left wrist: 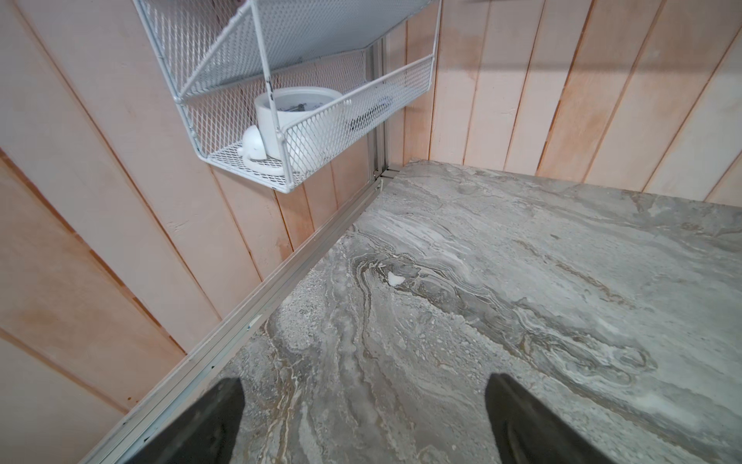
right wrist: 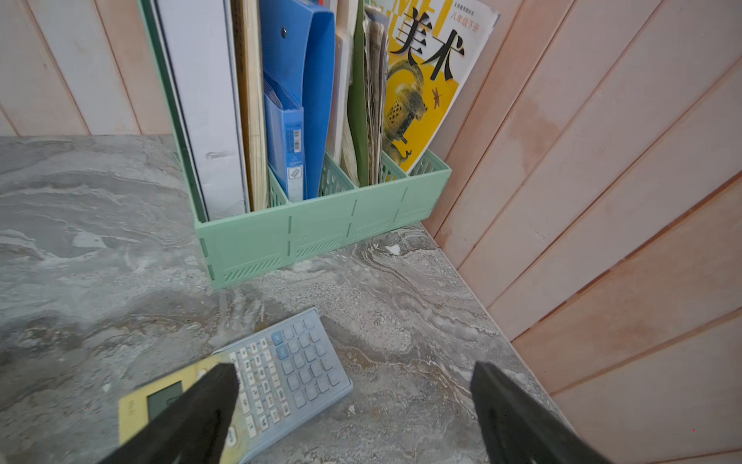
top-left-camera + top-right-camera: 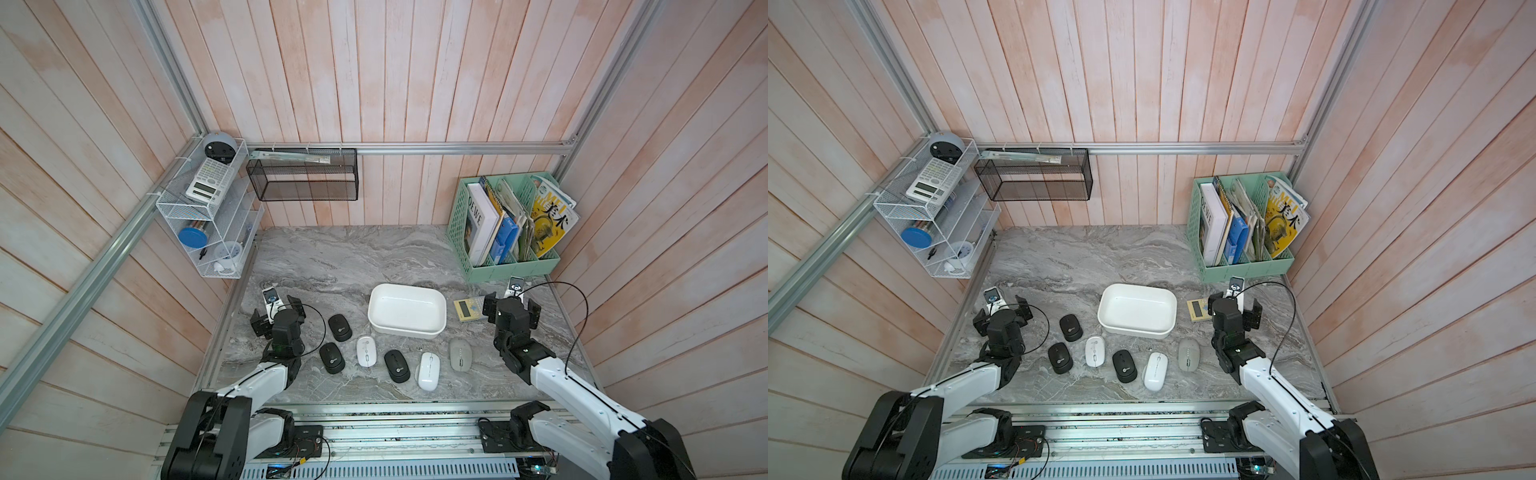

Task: Take out the mouse from the storage box
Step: Reset both arms

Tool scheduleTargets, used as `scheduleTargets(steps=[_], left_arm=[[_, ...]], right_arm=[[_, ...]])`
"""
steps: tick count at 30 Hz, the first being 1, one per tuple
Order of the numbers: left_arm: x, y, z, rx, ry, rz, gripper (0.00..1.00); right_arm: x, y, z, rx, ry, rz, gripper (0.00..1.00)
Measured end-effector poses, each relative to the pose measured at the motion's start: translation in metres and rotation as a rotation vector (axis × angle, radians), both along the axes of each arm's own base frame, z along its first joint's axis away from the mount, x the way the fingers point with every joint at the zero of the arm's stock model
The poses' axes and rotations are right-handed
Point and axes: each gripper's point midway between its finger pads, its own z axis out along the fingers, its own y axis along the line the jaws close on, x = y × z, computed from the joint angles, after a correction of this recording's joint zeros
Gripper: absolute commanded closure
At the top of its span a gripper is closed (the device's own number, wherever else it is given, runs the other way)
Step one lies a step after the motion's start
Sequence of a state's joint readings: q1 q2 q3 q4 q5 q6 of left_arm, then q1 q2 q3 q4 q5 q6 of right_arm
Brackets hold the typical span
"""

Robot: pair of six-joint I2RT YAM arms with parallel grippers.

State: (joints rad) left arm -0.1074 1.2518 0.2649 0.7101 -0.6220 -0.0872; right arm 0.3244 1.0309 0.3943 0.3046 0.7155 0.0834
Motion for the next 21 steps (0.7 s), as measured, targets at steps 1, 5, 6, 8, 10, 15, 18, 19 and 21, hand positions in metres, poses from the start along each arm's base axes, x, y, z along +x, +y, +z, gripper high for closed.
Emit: scheduleTargets(steps=[1,5,6,8,10,15,18,19,21], left_arm=[[0.003,0.001,-0.003,-0.004,0.000,-0.008,0.00],[0.015,0.003,-0.008,-0.038,-0.034,-0.050,0.00],[0.019,0.003,-0.009,-0.048,-0.051,-0.062,0.00],[0.026,0.001,-0.018,-0.059,-0.061,-0.084,0.00],[0.029,-0.002,-0.032,-0.067,-0.036,-0.106,0.00],[0.040,-0.005,-0.031,-0.086,-0.027,-0.125,0.00],[0.049,-0.005,-0.019,-0.087,-0.055,-0.126,0.00],[0.049,-0.005,-0.020,-0.088,-0.054,-0.126,0.00],[0.049,-0.005,-0.022,-0.088,-0.046,-0.126,0.00]], right_arm=[[0.002,-0.001,-0.006,-0.009,0.009,0.001,0.02],[0.012,0.002,-0.034,-0.051,0.044,0.028,0.03],[0.014,0.003,-0.039,-0.060,0.047,0.037,0.02],[0.018,0.004,-0.047,-0.068,0.038,0.053,0.03],[0.019,0.005,-0.054,-0.079,0.027,0.071,0.03],[0.029,0.007,-0.058,-0.059,-0.021,0.137,0.03],[0.038,0.002,-0.067,-0.029,-0.035,0.153,0.03],[0.040,0.000,-0.072,-0.023,-0.030,0.153,0.02],[0.041,-0.003,-0.083,-0.012,-0.005,0.156,0.02]])
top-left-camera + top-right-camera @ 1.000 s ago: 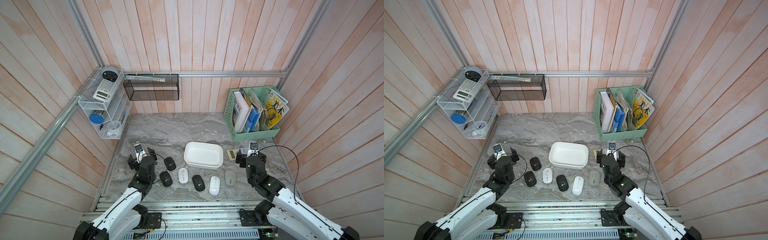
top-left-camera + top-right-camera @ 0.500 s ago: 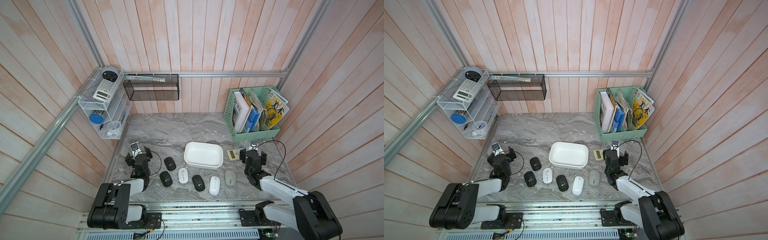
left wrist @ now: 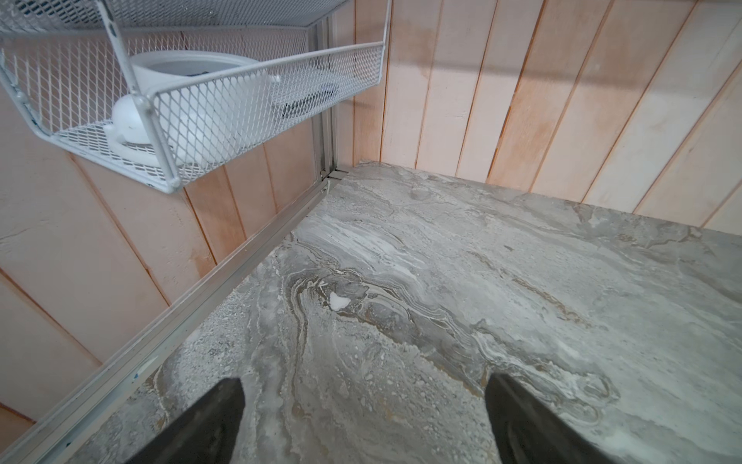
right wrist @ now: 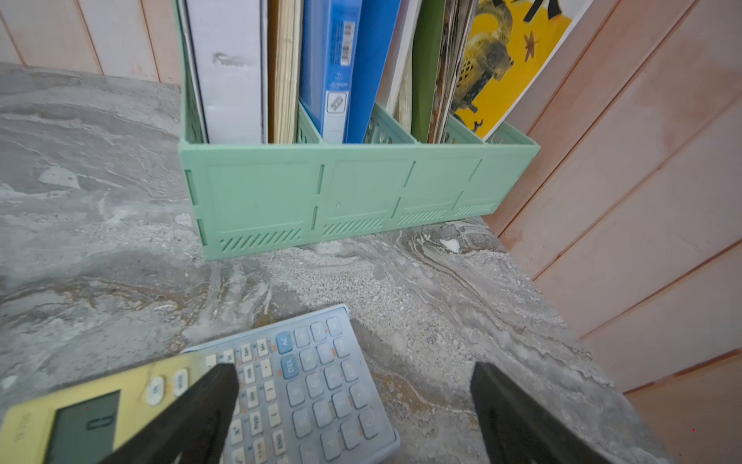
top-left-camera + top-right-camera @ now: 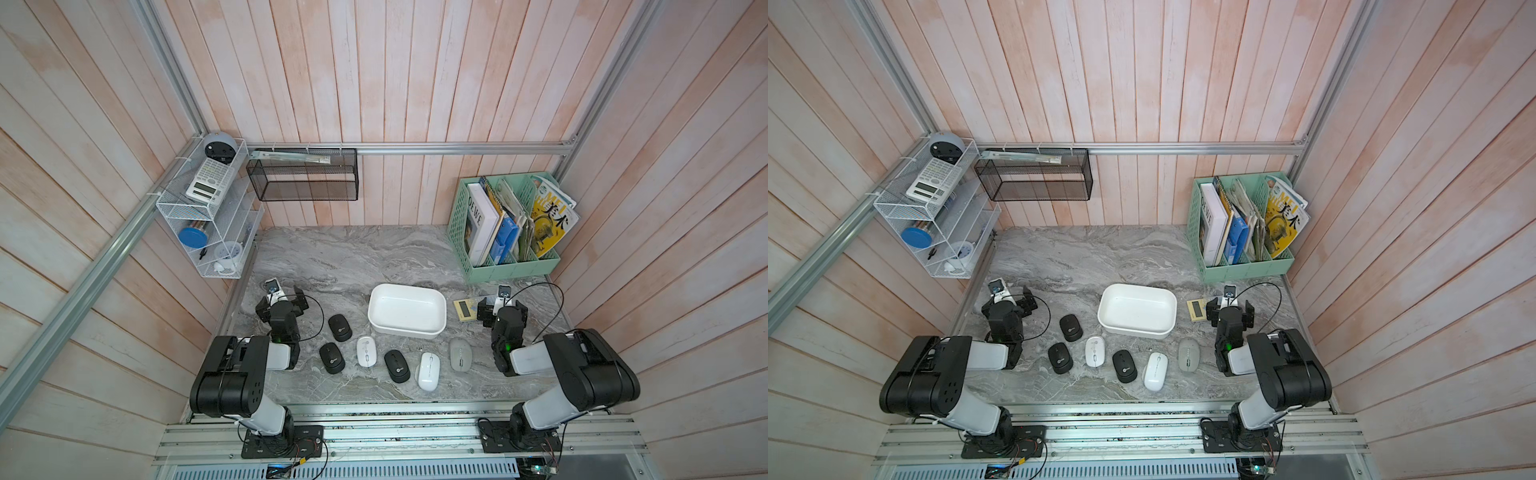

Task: Take out the mouse from the storage box
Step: Reset both arms

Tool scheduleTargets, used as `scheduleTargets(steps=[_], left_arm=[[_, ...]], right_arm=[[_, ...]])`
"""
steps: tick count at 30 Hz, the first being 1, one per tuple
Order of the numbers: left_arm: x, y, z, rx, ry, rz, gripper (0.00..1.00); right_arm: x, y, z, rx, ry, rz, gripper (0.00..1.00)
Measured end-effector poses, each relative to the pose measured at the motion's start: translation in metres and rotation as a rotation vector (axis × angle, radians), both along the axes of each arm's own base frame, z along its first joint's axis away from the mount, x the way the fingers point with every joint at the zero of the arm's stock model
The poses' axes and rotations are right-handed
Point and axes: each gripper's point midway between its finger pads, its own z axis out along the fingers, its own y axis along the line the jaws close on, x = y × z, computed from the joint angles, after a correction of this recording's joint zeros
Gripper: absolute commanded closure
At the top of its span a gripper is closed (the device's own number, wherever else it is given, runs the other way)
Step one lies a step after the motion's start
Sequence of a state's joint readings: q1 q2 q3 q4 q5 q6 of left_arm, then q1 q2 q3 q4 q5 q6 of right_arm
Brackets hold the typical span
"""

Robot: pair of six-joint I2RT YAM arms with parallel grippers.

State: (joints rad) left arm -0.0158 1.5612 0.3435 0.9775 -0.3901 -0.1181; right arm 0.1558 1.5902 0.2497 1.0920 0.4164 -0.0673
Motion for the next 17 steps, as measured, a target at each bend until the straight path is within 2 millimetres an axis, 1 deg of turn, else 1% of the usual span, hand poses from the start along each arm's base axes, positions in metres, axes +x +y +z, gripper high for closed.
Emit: scheduleTargets(steps=[2,5,7,17], left_arm=[[0.000,0.000,-0.001,0.000,0.002,0.000,0.00],[0.000,0.000,-0.001,0.000,0.003,0.000,0.00],[0.000,0.000,-0.001,0.000,0.004,0.000,0.00],[0.000,0.000,-0.003,0.001,0.017,-0.001,0.00]], right_arm=[[0.005,0.000,0.000,0.021,0.010,0.009,0.03],[0.020,-0.004,0.015,0.053,-0.030,-0.006,0.02],[0.024,-0.006,0.021,0.065,-0.050,-0.015,0.02],[0.023,-0.006,0.016,0.079,-0.028,-0.022,0.02]])
